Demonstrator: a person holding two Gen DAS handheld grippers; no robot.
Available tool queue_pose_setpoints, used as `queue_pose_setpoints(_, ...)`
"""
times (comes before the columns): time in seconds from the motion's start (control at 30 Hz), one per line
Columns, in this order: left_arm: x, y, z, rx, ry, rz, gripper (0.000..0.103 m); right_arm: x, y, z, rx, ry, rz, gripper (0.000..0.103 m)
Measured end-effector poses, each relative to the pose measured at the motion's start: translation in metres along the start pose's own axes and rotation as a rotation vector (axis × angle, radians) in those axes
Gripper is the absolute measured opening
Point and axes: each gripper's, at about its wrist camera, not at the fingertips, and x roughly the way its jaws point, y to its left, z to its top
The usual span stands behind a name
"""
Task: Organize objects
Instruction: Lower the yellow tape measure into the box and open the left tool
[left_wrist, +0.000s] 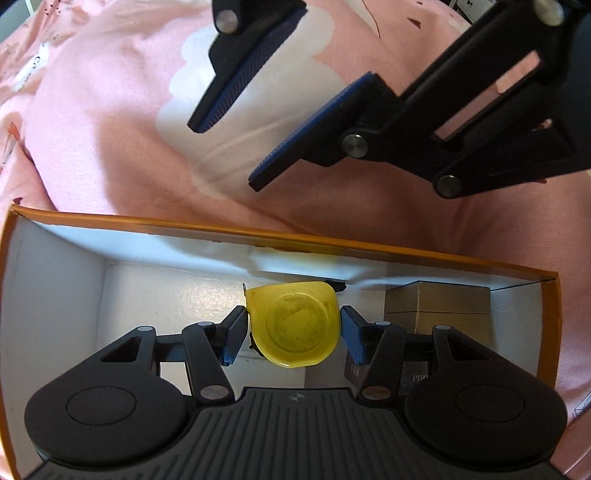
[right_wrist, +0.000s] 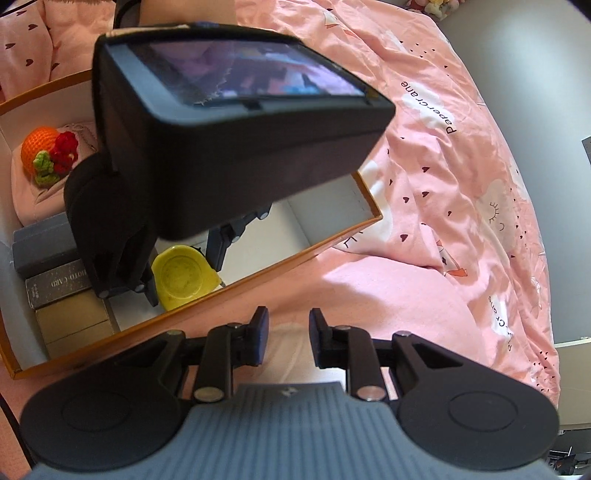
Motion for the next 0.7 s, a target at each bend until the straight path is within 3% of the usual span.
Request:
queue_pose_setpoints(0.13,0.001,-0.003,-0.005,-0.003,0.002,0.0,0.063,0.001,0.005,0.002,-0.014,0.009,0.01,0.032)
queue_pose_setpoints(0.3,-0.008,-0.007,-0.013,-0.011,-0.014,0.03,0.067,0.001,0.01,0.005,-0.026,0.024,0.017,0.032)
queue_pose_setpoints(0.47,-0.031,-0.012,-0.03,-0.04,-0.08,0.064,0.066,-0.007,0.014,0.01,-0.033,0.032,0.006,0.036)
queue_pose_setpoints(0.5,-0.035,-0.013,-0.034,-0.048,-0.085,0.072,0.064,-0.009,0.015,0.011,-0.035,0.034,0.003,0.036)
queue_pose_setpoints(0.63,-0.037,-0.016,-0.049,-0.069,-0.067,0.128,0.033,-0.013,0.019,0.016,-0.052,0.043,-0.012,0.042)
queue_pose_setpoints(0.7,-0.033,-0.014,-0.055,-0.082,-0.055,0.137,0.027,-0.015,0.021,0.018,-0.059,0.046,-0.019,0.042)
